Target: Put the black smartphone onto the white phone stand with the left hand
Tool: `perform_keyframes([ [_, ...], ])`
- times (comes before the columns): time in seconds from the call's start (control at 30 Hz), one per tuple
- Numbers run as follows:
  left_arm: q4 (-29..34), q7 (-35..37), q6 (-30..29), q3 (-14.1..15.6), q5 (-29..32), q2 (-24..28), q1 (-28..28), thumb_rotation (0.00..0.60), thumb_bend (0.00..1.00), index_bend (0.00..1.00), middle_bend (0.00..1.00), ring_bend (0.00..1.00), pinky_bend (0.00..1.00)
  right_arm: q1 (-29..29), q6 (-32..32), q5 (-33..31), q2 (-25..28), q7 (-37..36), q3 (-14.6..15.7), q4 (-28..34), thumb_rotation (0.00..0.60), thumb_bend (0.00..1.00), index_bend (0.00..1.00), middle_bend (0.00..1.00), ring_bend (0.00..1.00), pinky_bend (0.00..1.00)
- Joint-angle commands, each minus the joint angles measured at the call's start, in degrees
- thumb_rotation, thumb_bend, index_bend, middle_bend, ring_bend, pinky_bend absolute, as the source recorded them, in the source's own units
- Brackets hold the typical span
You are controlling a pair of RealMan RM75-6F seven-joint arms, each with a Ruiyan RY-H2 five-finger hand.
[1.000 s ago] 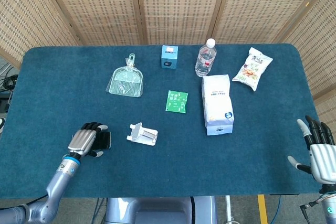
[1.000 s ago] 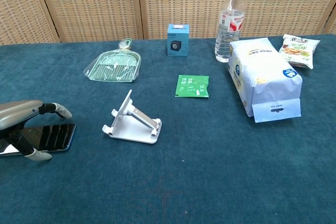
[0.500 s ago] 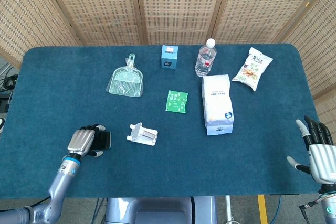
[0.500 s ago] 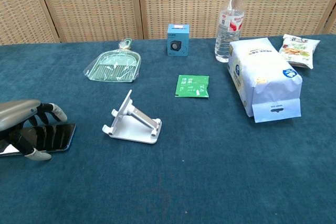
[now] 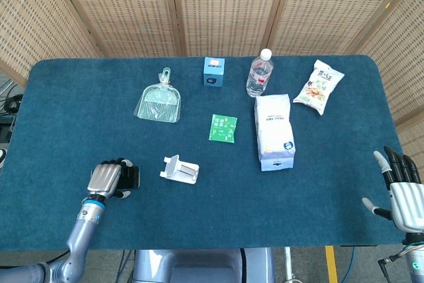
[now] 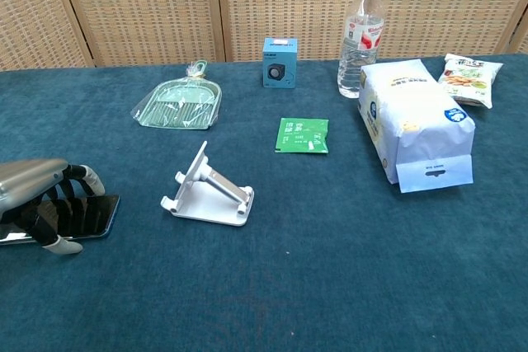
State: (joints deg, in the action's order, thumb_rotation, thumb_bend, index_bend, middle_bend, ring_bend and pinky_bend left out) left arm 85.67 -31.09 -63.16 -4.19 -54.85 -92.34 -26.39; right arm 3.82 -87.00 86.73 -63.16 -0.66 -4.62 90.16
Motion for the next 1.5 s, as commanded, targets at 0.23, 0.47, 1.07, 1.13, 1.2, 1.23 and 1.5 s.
perform_keyframes([
  [0.23, 0.05, 2.61, -2.73, -0.11, -3.12, 0.02, 0.91, 0.6, 0.19, 0.38, 0.49, 0.51, 0.36, 0.03, 0.12, -0.13, 0.06, -0.3, -0.03, -0.04, 0.6, 0.0, 0.0, 0.0, 0.0, 0.0],
  [0.47, 1.73, 4.76, -2.72, -0.5, -4.15, 1.52, 1.24, 0.6, 0.19, 0.39, 0.49, 0.51, 0.36, 0.05, 0.16, -0.06, 0.02, -0.13, 0.04, 0.01, 0.6, 0.0, 0.0, 0.0, 0.0, 0.0],
  [1.07, -0.87, 52.86, -6.06, -2.72, -29.82, 7.43, 1.83, 0.6, 0.16, 0.39, 0.49, 0.51, 0.36, 0.2, 0.59, -0.35, 0.03, -0.19, 0.0, 0.03, 0.6, 0.0, 0.0, 0.0, 0.0, 0.0],
  [1.13, -5.32, 62.26, -8.38, -2.12, -34.25, 6.12, 1.29, 0.6, 0.16, 0.39, 0.49, 0.51, 0.36, 0.25, 0.73, -0.42, 0.01, -0.14, 0.01, 0.03, 0.6, 0.0, 0.0, 0.0, 0.0, 0.0],
  [1.2, -8.92, 67.89, -10.11, -1.69, -36.94, 4.64, 0.66, 0.6, 0.16, 0.39, 0.49, 0.51, 0.36, 0.28, 0.82, -0.54, -0.02, -0.07, -0.02, 0.02, 0.6, 0.0, 0.0, 0.0, 0.0, 0.0],
  [1.23, -11.49, 71.02, -11.03, -1.36, -38.54, 3.5, 0.06, 0.6, 0.16, 0.39, 0.49, 0.51, 0.36, 0.31, 0.89, -0.64, -0.05, -0.02, -0.05, 0.0, 0.6, 0.0, 0.0, 0.0, 0.0, 0.0],
  [1.5, -21.04, 82.06, -12.82, -0.38, -42.96, -1.88, -3.93, 0.6, 0.15, 0.39, 0.49, 0.51, 0.36, 0.8, 2.3, -2.27, -0.4, 0.5, -0.52, -0.48, 0.6, 0.0, 0.0, 0.0, 0.0, 0.0],
])
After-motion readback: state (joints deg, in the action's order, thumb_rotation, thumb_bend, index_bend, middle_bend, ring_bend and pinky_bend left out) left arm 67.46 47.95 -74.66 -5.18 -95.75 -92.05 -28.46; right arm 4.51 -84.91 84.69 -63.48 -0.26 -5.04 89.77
